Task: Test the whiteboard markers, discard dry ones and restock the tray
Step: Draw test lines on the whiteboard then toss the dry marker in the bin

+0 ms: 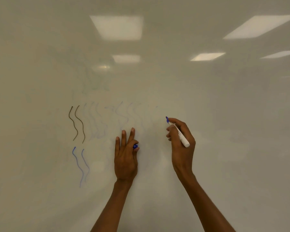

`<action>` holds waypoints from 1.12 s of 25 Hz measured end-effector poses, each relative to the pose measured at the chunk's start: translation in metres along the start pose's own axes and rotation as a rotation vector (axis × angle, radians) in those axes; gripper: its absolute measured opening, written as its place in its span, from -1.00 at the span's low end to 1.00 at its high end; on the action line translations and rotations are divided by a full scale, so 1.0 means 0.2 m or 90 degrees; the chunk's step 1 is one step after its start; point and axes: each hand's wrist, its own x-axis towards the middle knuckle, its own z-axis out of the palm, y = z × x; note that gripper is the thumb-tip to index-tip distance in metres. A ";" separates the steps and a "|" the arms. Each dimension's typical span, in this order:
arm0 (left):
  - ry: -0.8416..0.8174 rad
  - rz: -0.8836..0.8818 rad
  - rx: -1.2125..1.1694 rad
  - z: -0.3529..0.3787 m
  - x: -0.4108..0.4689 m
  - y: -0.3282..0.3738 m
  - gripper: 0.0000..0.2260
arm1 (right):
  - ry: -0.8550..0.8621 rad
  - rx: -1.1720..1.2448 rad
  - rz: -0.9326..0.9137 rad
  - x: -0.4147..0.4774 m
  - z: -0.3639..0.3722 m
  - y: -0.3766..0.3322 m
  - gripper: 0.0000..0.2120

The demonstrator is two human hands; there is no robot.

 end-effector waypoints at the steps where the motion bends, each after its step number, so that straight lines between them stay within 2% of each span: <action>1: -0.001 -0.001 -0.011 -0.01 -0.01 0.00 -0.72 | -0.003 -0.013 -0.014 0.00 0.00 0.00 -0.74; 4: 0.010 -0.008 -0.029 -0.04 -0.01 0.05 -0.66 | 0.003 -0.027 -0.035 0.01 -0.01 -0.01 -0.75; 8: 0.038 -0.023 -0.042 -0.10 0.28 0.10 -0.60 | 0.010 -0.043 -0.041 0.06 0.00 -0.06 -0.77; 12: 0.016 -0.013 -0.067 -0.08 0.45 0.08 -0.56 | 0.033 -0.099 -0.072 0.11 0.02 -0.07 -0.78; 15: 0.024 0.008 -0.039 -0.06 0.44 0.06 -0.54 | 0.033 -0.174 -0.159 0.15 0.04 -0.04 -0.78; 18: 0.023 -0.002 -0.034 -0.06 0.43 0.07 -0.54 | 0.043 -0.285 -0.251 0.20 0.06 -0.03 -0.70; 23: 0.013 0.025 -0.024 -0.06 0.43 0.05 -0.55 | 0.075 -0.469 -0.352 0.27 0.08 -0.05 -0.89; 25: -0.001 0.032 -0.020 -0.06 0.43 0.04 -0.55 | 0.049 -0.544 -0.401 0.20 0.03 0.00 -0.92; 28: 0.006 0.036 -0.010 -0.05 0.43 0.03 -0.57 | 0.064 -0.587 -0.393 0.05 -0.10 0.12 -0.90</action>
